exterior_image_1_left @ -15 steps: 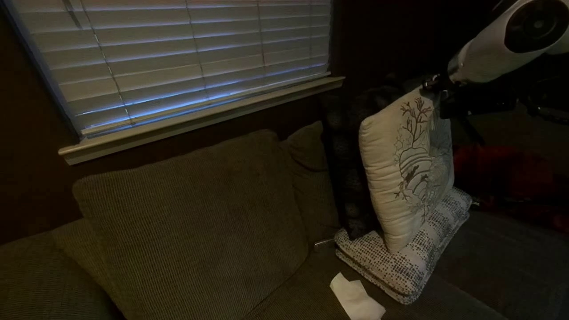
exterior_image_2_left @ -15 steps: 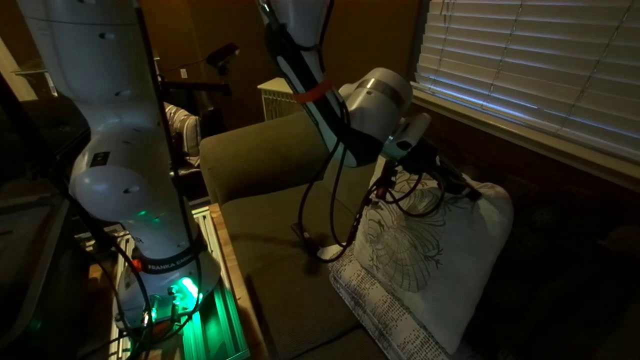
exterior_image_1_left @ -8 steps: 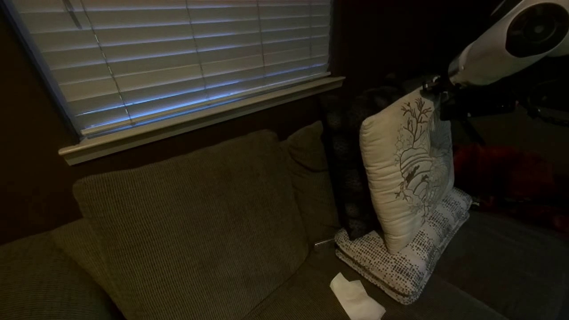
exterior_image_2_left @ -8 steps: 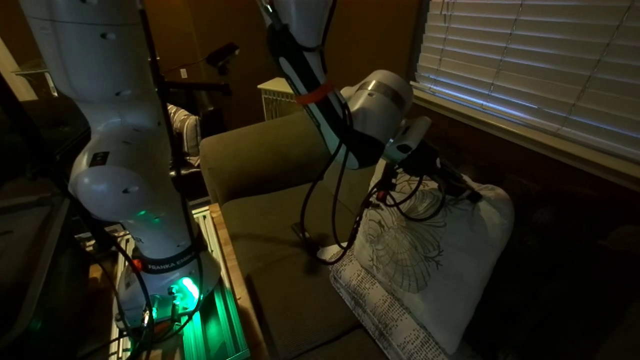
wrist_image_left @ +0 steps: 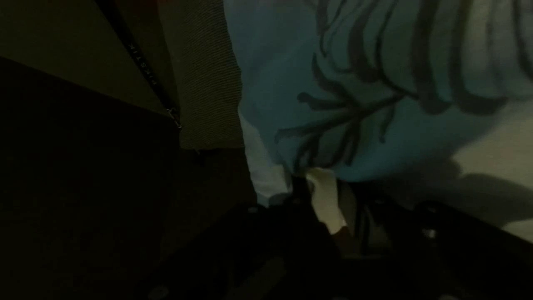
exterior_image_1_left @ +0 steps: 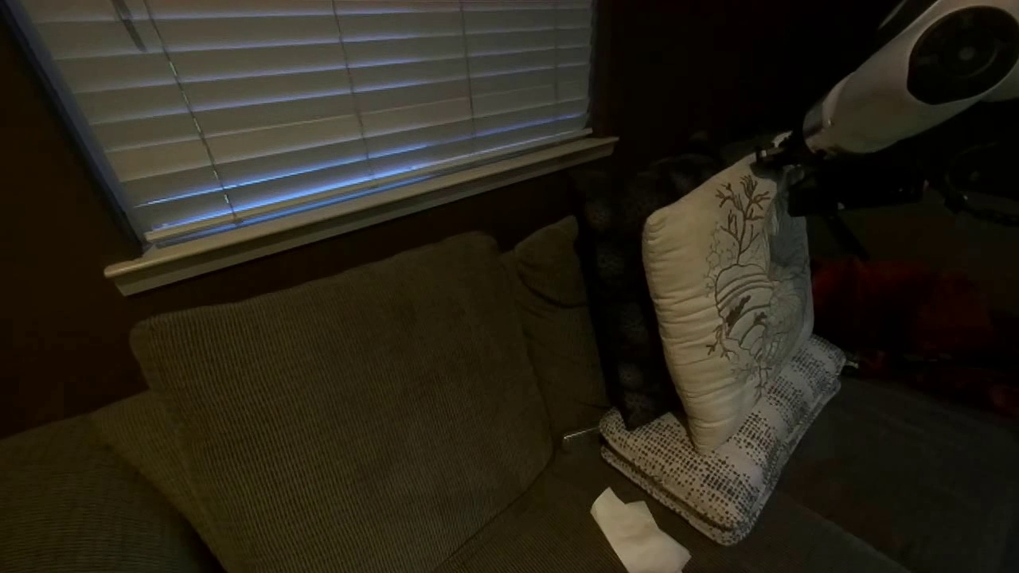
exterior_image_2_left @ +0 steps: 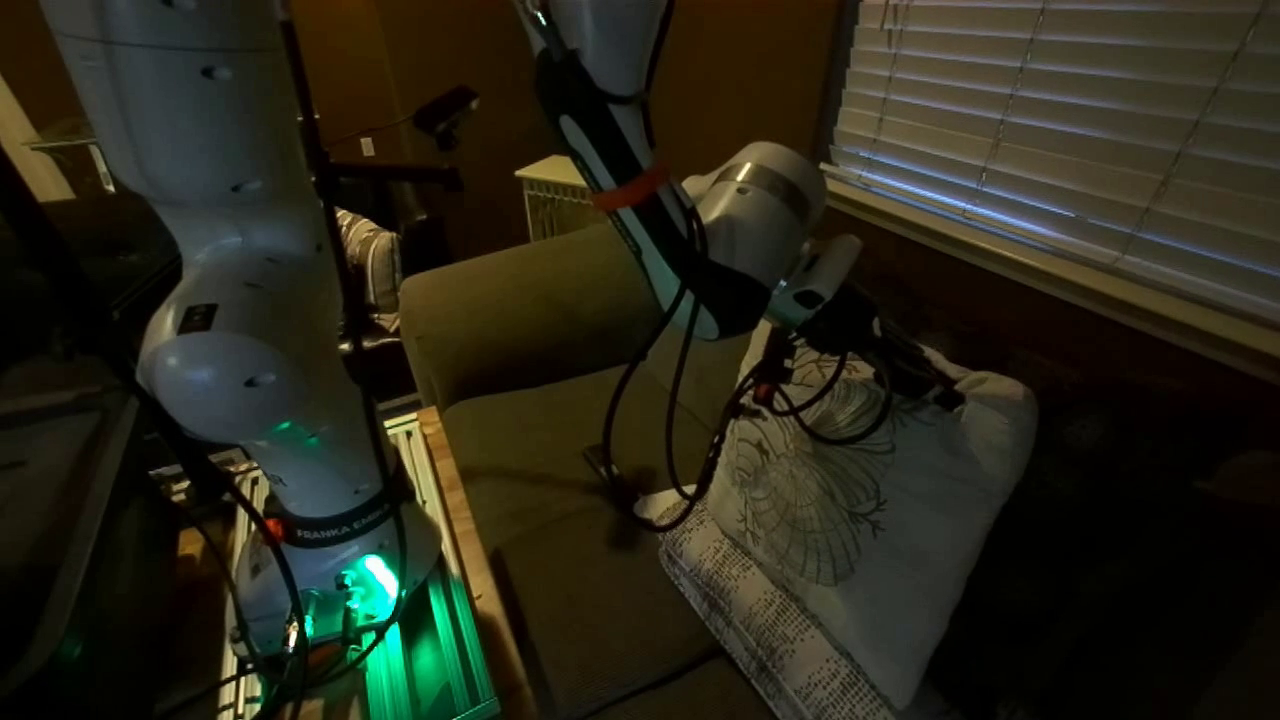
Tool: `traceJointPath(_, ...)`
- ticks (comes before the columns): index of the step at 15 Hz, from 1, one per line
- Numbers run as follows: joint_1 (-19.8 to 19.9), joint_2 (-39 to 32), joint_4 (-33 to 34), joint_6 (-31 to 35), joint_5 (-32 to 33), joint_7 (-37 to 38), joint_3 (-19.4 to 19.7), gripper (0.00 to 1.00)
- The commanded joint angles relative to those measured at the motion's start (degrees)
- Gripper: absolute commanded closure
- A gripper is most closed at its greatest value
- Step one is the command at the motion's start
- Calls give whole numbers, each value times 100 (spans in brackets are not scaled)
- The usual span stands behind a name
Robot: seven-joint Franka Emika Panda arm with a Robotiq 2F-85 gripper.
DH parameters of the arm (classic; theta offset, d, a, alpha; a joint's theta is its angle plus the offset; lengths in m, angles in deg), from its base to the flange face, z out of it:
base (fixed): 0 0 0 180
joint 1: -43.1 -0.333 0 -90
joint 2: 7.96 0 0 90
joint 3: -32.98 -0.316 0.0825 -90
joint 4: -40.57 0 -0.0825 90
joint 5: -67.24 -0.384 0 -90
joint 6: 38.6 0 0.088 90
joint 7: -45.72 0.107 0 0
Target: Move the white pillow on the left to the right.
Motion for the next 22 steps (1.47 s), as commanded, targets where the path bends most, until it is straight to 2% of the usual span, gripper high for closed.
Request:
traceJointPath(1, 91, -104, 92, 49, 254, 231, -87, 44)
traceJointPath(7, 102, -59, 70, 23, 264, 246, -88, 1)
traceJointPath(13, 88, 198, -76, 70, 203, 183, -94, 0)
traceJointPath(22, 329, 255, -3, 1211, -694, -128, 121, 0)
